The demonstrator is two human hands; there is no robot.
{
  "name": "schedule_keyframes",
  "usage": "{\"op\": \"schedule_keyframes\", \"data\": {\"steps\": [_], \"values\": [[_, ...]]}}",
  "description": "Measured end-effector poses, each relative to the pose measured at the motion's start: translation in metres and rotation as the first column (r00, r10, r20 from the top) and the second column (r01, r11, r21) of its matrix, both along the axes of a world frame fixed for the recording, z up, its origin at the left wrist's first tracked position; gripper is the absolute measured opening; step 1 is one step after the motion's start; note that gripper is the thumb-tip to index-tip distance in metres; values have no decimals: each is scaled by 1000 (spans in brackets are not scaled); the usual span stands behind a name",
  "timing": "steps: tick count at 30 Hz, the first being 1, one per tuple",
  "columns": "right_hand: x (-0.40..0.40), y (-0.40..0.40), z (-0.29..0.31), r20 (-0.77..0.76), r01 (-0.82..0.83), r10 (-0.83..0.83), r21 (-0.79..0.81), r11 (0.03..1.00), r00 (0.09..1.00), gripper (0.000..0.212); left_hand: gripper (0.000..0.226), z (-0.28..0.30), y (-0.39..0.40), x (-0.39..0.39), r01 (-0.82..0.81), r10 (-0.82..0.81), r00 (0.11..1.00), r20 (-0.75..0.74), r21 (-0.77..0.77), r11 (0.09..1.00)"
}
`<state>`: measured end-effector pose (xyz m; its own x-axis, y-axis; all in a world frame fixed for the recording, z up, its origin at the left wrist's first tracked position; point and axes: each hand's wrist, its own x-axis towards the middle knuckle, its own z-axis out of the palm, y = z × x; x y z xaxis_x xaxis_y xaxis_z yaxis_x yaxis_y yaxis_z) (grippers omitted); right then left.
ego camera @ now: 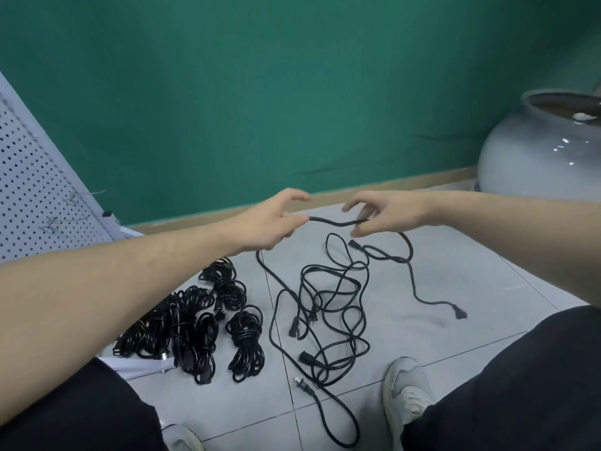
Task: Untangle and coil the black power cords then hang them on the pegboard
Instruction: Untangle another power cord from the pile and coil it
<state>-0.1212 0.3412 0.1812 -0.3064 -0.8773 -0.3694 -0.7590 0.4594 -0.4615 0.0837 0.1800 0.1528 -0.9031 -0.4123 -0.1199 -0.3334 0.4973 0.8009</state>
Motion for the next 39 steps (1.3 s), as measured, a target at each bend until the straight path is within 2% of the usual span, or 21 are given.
{"op": "schedule_keyframes", "data": {"steps": [1, 3, 6, 9, 11, 13, 15, 17, 19, 21, 23, 25, 26, 28, 29, 30, 32, 33, 35, 38, 39], "values": [[6, -2, 0, -5, -42, 42, -42, 998, 999, 49, 38, 5, 10, -8, 1, 1, 999, -43, 58, 998], [18, -8, 0, 54, -135, 144, -141, 981, 988, 38, 46, 12, 25, -22, -3, 23, 993, -112, 169, 986], [34, -12, 7, 225, -153, 194, -190, 970, 955, 14, 35, 15, 37, -33, -70, 108, 981, -159, 227, 971], [37, -8, 13, 225, -49, 92, -189, 981, 970, 24, 22, 18, 37, -34, -165, 212, 955, -205, 224, 960], [36, -6, 15, 203, -10, 62, -250, 968, 977, 34, 32, 21, 38, -33, -143, 209, 949, -235, 271, 952], [35, -5, 19, 198, 12, 60, -344, 939, 978, 40, 55, 18, 38, -25, -42, 107, 978, -179, 335, 941], [32, -4, 25, 247, 69, 43, -428, 901, 968, 42, 63, 5, 37, -14, 61, -36, 997, -68, 405, 912], [25, 1, 29, 302, 140, 9, -467, 873, 953, 46, 41, -13, 34, -7, 139, -160, 987, 22, 380, 914], [18, 6, 31, 312, 185, -29, -484, 855, 950, 49, 18, -27, 35, -6, 159, -204, 973, 105, 337, 928], [9, 12, 33, 312, 231, -84, -474, 850, 947, 51, 20, -34, 37, -7, 110, -166, 974, 154, 320, 941], [-4, 20, 30, 268, 247, -138, -433, 867, 953, 46, 25, -34, 39, -8, 62, -113, 982, 151, 307, 950], [-14, 26, 24, 213, 259, -185, -402, 878, 959, 19, 28, -26, 41, -12, 19, -56, 990, 132, 265, 964], [-17, 28, 21, 147, 249, -207, -392, 886, 967, 14, 29, -21, 41, -15, -2, -25, 992, 120, 224, 975], [-20, 31, 18, -95, 132, -183, -391, 911, 978, 57, 33, -8, 42, -24, -63, 51, 995, 84, 153, 986], [-18, 30, 19, -234, 37, -139, -395, 918, 962, 68, 40, -1, 44, -30, -95, 86, 994, 62, 165, 982], [-13, 29, 20, -365, -76, -78, -389, 918, 928, 71, 51, 5, 46, -36, -116, 110, 993, 41, 209, 971], [-3, 23, 18, -569, -287, 76, -292, 912, 819, 61, 69, 18, 51, -45, -118, 122, 992, 7, 310, 943], [2, 20, 16, -607, -332, 139, -218, 918, 783, 54, 75, 23, 52, -48, -109, 118, 993, -6, 342, 933], [11, 16, 14, -582, -333, 180, -167, 928, 793, 44, 80, 29, 52, -49, -71, 83, 996, -19, 340, 938], [15, 17, 14, -574, -373, 175, -247, 894, 800, 26, 75, 34, 52, -45, 49, -44, 999, -27, 226, 973], [15, 19, 14, -511, -350, 177, -265, 899, 841, 22, 68, 36, 53, -43, 90, -86, 996, -29, 194, 977]]}}
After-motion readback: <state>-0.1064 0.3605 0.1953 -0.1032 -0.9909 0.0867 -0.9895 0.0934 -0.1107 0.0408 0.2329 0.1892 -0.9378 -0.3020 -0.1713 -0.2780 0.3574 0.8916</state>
